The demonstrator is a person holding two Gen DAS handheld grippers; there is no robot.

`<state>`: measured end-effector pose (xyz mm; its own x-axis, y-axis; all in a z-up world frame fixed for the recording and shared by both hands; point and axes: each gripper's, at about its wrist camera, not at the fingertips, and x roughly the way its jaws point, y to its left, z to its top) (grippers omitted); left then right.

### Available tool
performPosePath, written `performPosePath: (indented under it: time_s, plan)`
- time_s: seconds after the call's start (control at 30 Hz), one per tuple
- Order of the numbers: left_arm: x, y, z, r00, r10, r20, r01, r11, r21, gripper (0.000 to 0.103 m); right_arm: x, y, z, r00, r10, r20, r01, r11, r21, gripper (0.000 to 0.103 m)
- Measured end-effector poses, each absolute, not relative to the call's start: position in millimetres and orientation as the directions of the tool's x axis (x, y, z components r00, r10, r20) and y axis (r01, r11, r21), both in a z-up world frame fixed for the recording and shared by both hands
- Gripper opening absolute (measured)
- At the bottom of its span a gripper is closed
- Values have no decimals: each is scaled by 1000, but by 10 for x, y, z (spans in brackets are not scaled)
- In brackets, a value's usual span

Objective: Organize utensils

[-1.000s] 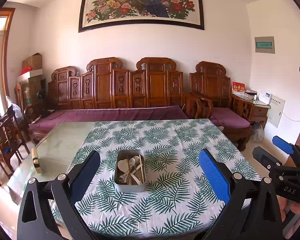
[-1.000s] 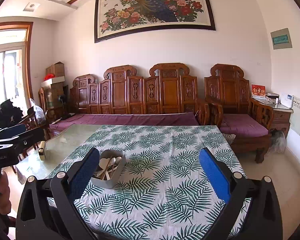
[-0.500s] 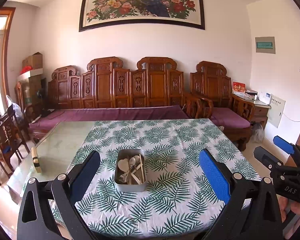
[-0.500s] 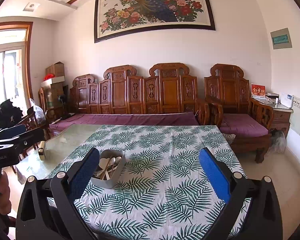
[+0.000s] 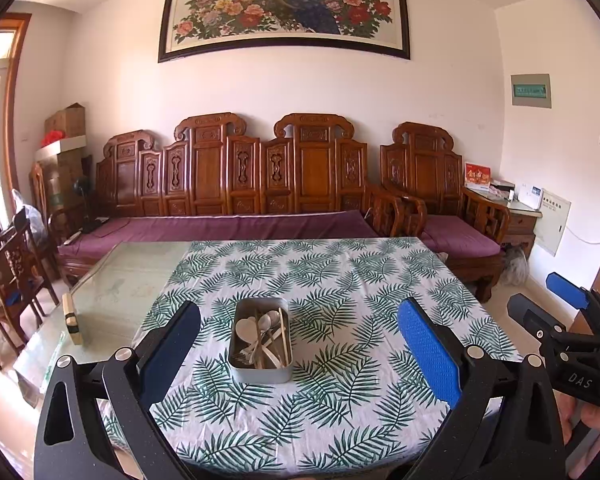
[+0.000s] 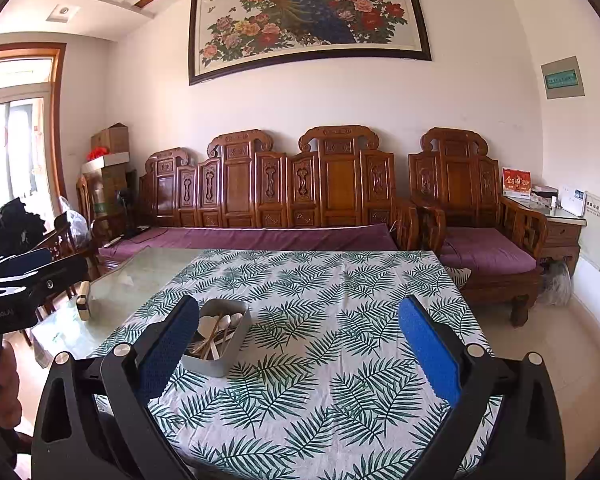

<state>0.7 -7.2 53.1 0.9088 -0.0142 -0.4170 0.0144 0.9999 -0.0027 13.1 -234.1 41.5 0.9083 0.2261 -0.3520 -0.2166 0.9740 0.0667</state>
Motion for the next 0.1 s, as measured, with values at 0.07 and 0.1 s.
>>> performPosePath:
  time_s: [0.07, 0.1]
  plan:
    - [0, -71, 527, 909, -14, -417, 14, 1000, -3, 95, 131, -2341, 414, 908, 226, -353, -217, 974, 67, 100]
    - [-2, -69, 526, 909, -14, -416, 14, 1000, -3, 95, 130, -2341, 415, 908, 226, -353, -216, 974, 67, 100]
